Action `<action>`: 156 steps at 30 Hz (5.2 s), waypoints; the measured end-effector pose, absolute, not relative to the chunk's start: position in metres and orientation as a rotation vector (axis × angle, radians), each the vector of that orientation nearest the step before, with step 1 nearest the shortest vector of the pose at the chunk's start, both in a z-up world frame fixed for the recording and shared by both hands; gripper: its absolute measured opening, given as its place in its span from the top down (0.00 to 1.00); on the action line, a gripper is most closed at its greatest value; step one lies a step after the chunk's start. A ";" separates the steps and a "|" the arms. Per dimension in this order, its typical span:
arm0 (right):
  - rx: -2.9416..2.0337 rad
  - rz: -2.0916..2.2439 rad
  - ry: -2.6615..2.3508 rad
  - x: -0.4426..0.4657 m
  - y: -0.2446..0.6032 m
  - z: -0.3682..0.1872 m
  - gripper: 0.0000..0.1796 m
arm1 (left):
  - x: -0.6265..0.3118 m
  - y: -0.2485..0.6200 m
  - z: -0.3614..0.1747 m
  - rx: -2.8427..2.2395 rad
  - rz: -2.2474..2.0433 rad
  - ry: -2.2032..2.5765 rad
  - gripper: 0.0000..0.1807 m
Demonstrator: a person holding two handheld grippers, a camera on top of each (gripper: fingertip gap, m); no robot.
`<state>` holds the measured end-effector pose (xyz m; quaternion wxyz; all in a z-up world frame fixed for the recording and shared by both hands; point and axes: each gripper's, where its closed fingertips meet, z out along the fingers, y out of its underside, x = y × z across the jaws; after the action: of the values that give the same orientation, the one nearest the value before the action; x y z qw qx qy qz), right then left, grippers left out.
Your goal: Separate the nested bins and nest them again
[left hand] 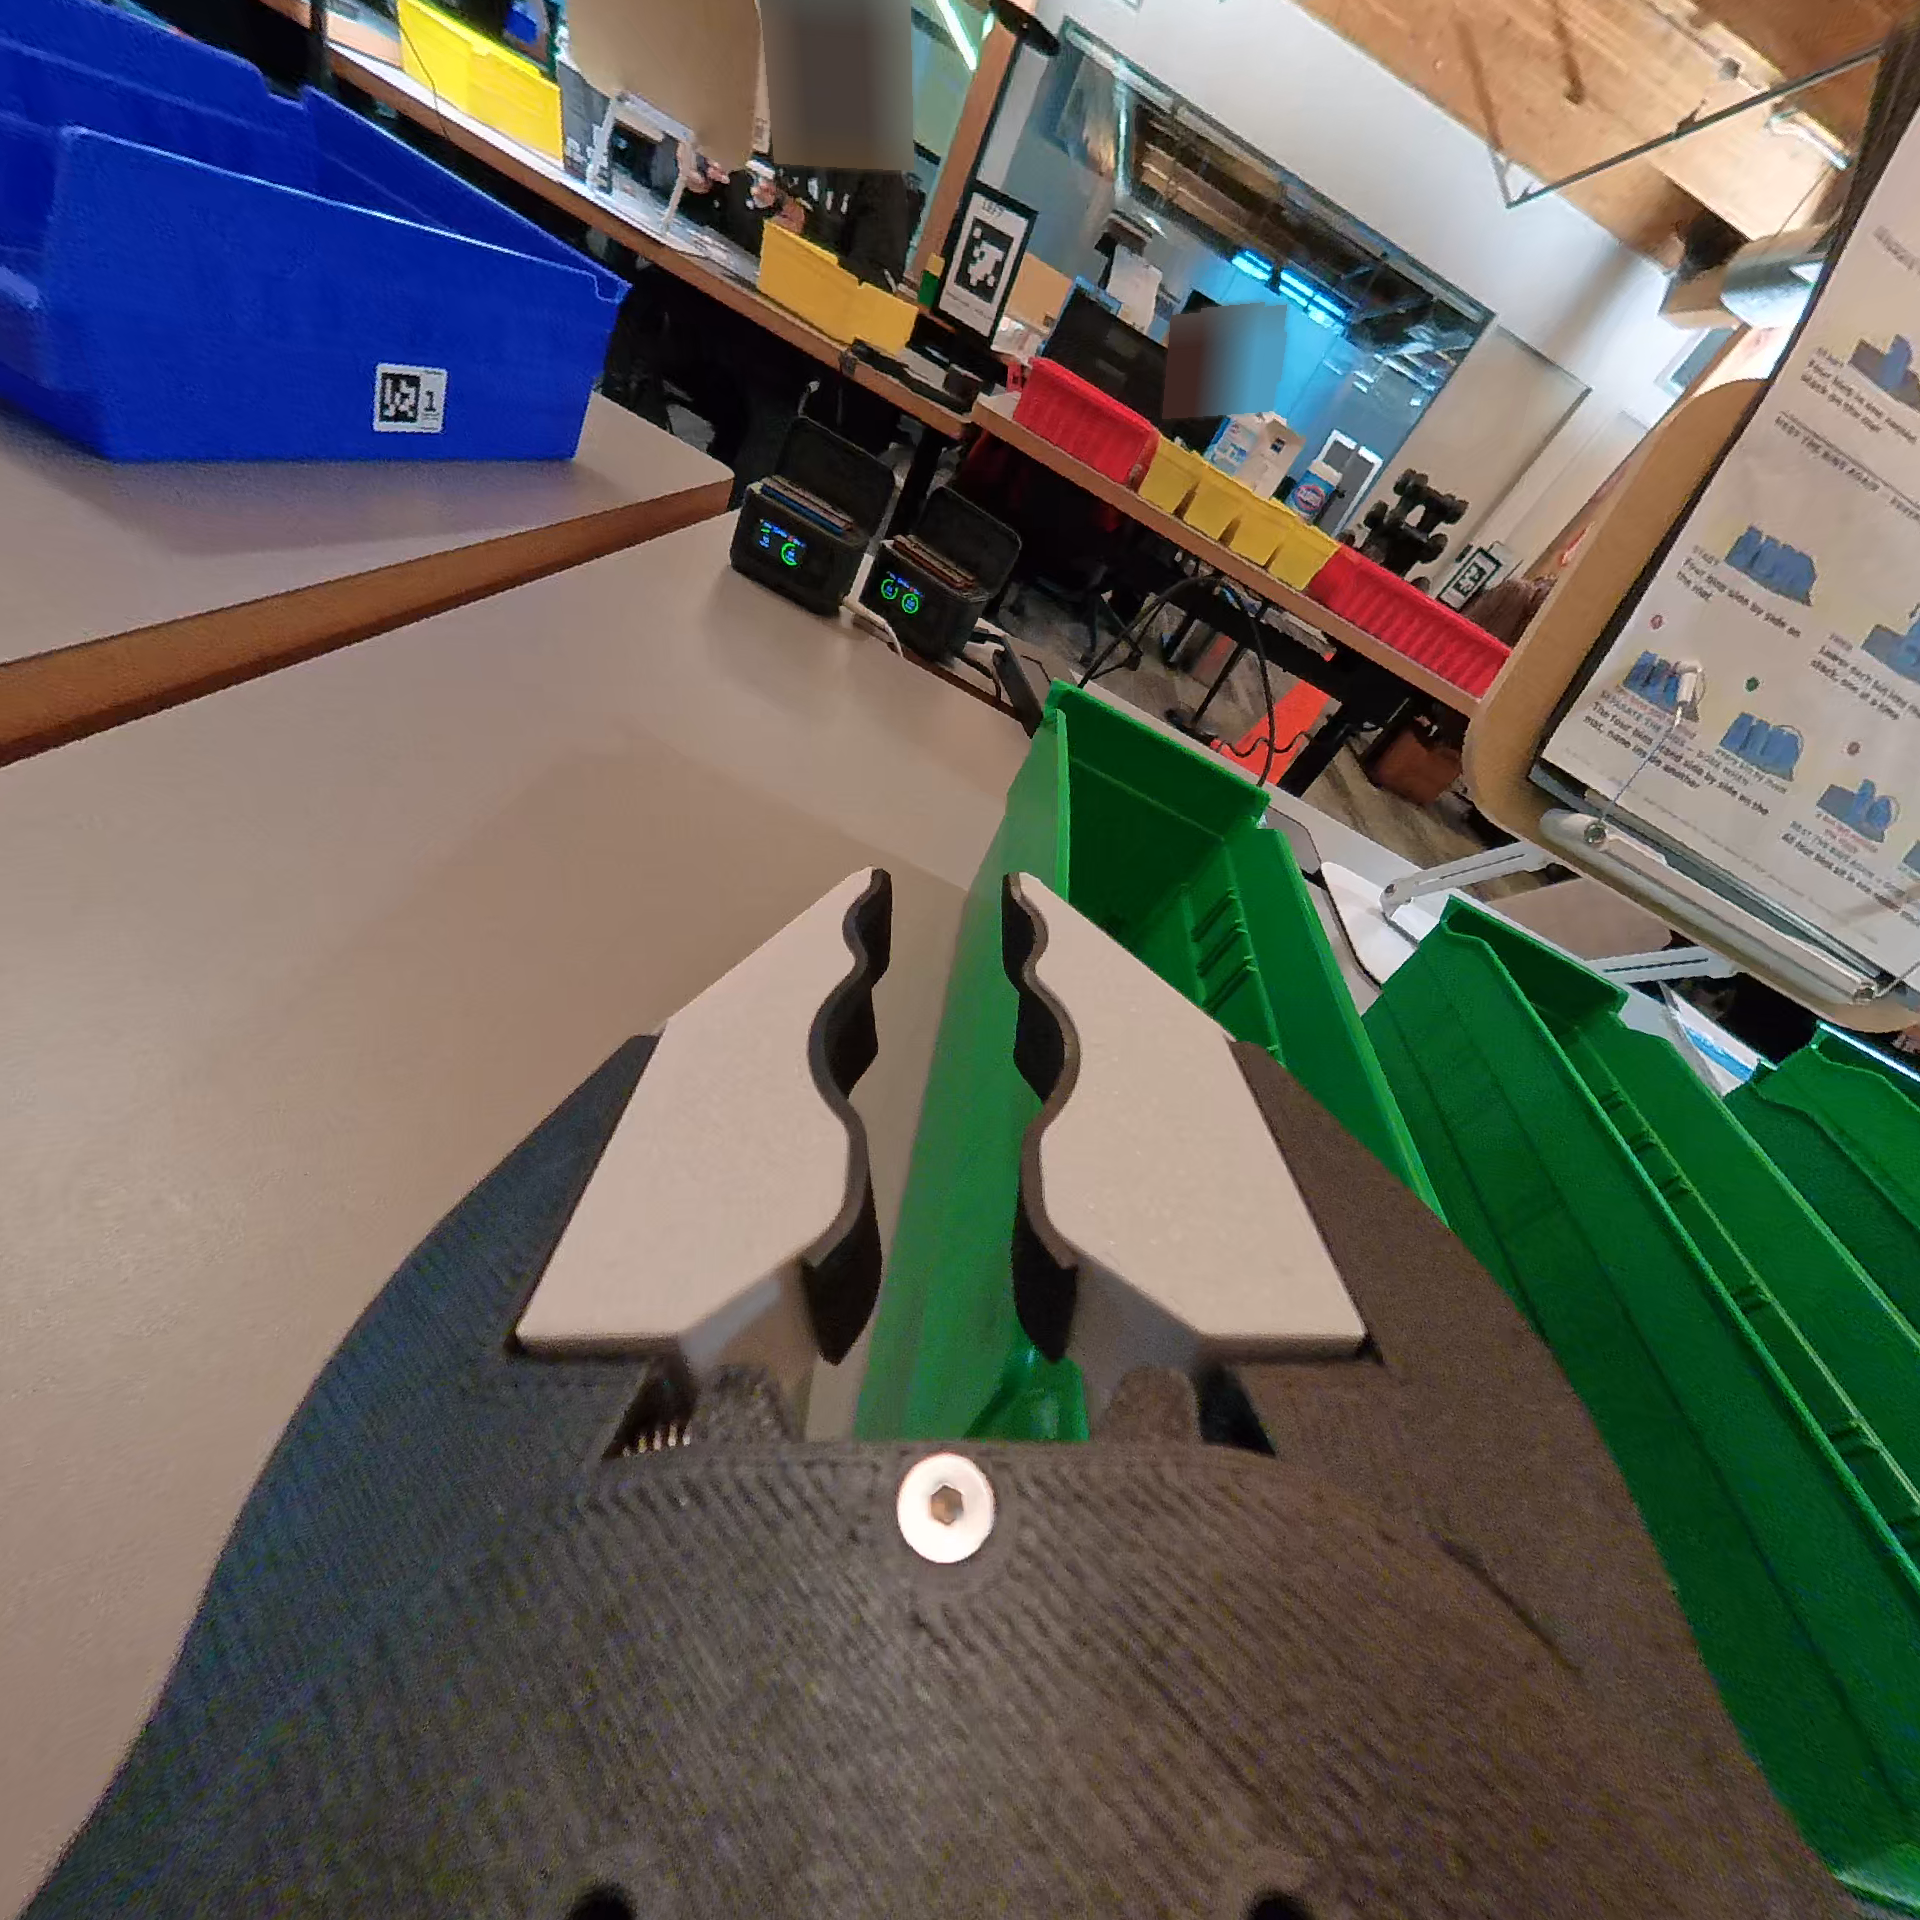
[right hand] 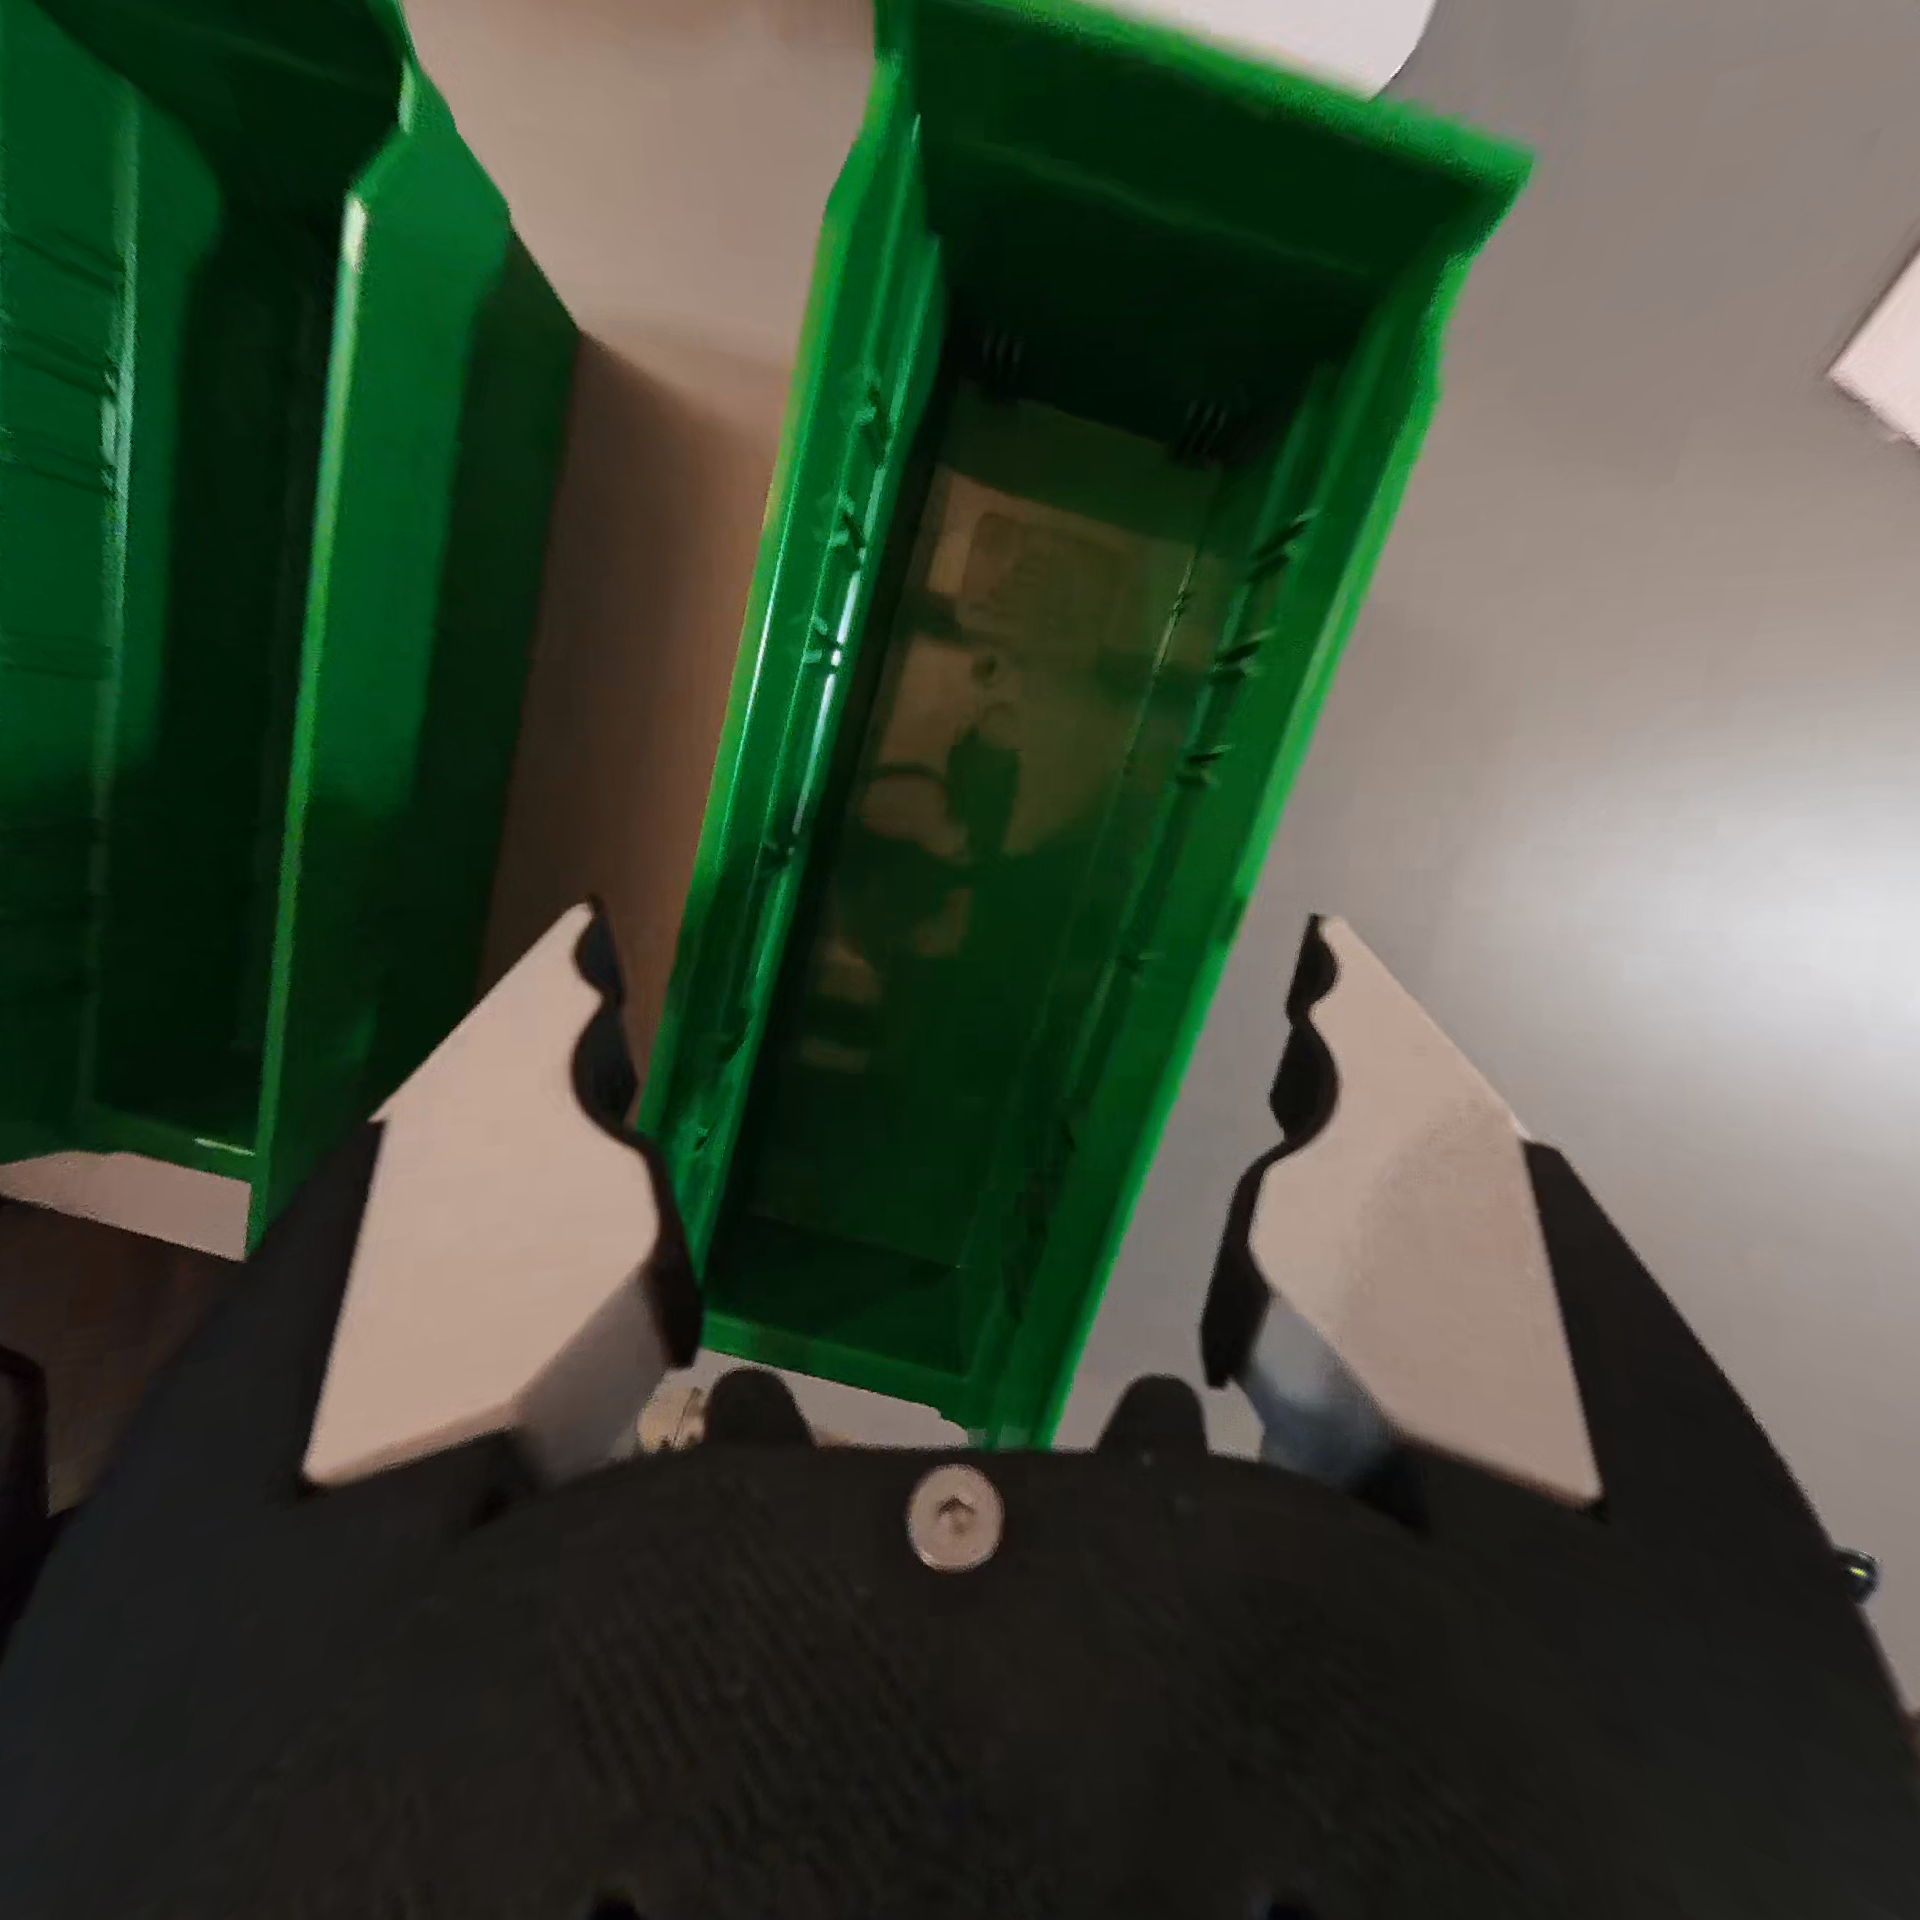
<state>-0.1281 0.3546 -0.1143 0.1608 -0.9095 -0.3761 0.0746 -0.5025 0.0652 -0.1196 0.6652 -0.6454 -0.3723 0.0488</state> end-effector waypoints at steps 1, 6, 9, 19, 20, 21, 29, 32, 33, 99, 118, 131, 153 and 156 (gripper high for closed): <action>-2.619 0.206 -1.097 -0.129 0.351 -0.124 0.25 | -0.502 0.065 -0.120 -1.457 0.108 -0.840 0.89; -2.667 0.107 -1.154 -0.130 0.345 -0.163 0.13 | -0.502 0.062 -0.121 -1.466 0.118 -0.835 0.89; -2.678 0.053 -1.168 -0.130 0.346 -0.167 0.11 | -0.502 0.058 -0.122 -1.466 0.111 -0.840 0.88; -2.665 0.095 -1.200 -0.129 0.350 -0.151 0.27 | -0.506 0.034 -0.122 -1.436 0.114 -0.878 0.87; -2.660 0.113 -1.204 -0.129 0.350 -0.147 0.29 | -0.506 0.032 -0.122 -1.434 0.118 -0.881 0.87; -2.652 0.138 -1.216 -0.129 0.350 -0.142 0.31 | -0.507 0.030 -0.121 -1.431 0.122 -0.884 0.87; -2.618 0.267 -1.243 -0.124 0.342 -0.130 0.36 | -0.506 0.026 -0.118 -1.415 0.119 -0.881 0.87; -2.619 0.278 -1.260 -0.122 0.339 -0.130 0.36 | -0.502 0.032 -0.123 -1.453 0.086 -0.874 0.86; -2.618 0.285 -1.269 -0.121 0.338 -0.129 0.36 | -0.501 0.034 -0.125 -1.466 0.077 -0.872 0.86; -1.833 0.860 -0.636 -0.045 0.301 -0.160 0.90 | -0.482 0.013 -0.141 -1.498 -0.117 -0.872 0.79; -1.754 1.118 -0.479 -0.030 0.288 -0.106 0.96 | -0.486 0.008 -0.138 -1.464 -0.124 -0.888 0.79; -1.826 1.412 -0.352 -0.106 0.254 -0.058 0.96 | -0.487 0.006 -0.138 -1.457 -0.122 -0.891 0.79; -1.842 1.127 -0.259 -0.163 0.227 -0.059 0.93 | -0.486 0.008 -0.133 -1.435 -0.151 -0.887 0.79; -1.817 1.099 -0.277 -0.172 0.218 -0.051 0.91 | -0.485 0.009 -0.133 -1.442 -0.145 -0.884 0.79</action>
<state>-0.1724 0.2178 -0.0507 0.4796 -0.7446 -0.1133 0.4502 -0.4846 0.0089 -0.1333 0.6610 -0.6374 -0.3909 -0.0643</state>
